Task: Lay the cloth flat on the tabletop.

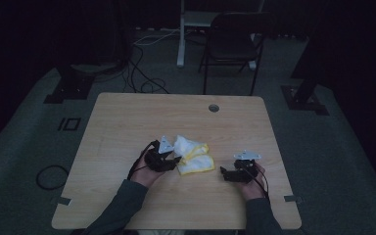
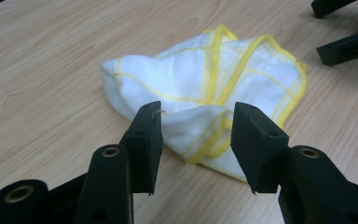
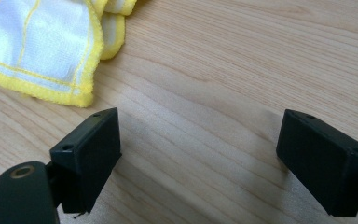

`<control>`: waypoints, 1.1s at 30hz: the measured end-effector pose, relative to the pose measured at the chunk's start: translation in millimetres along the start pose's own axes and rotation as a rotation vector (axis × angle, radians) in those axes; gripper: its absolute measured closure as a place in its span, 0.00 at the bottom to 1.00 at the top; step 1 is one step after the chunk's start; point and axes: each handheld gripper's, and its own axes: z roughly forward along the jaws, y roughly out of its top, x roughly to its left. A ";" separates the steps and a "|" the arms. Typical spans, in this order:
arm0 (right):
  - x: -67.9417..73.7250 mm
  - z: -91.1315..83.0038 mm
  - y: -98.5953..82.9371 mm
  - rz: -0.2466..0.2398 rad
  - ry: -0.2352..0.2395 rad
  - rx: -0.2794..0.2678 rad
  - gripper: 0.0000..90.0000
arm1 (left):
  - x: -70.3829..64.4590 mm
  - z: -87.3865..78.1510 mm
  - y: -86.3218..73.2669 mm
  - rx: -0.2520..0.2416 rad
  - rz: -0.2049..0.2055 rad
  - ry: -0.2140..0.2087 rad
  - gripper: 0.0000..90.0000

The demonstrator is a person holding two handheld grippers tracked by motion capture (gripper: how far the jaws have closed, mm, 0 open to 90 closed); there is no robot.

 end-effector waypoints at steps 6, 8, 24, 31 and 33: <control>0.0 0.0 0.0 0.000 0.000 0.000 0.15 | -3.3 5.2 4.6 0.000 0.007 -0.018 0.60; 0.0 0.0 0.0 0.000 0.000 0.000 0.15 | -4.3 7.2 5.8 -0.003 0.005 -0.024 0.60; 0.2 0.0 0.1 0.003 0.000 0.000 0.15 | -5.5 18.3 18.5 0.015 0.040 -0.057 0.60; 0.2 -0.1 -0.1 -0.004 0.004 -0.001 0.15 | -6.9 23.9 19.2 0.031 0.065 -0.100 0.58; 0.2 -0.1 -0.1 -0.004 0.004 -0.001 0.15 | -6.9 26.2 18.3 0.042 0.076 -0.106 0.57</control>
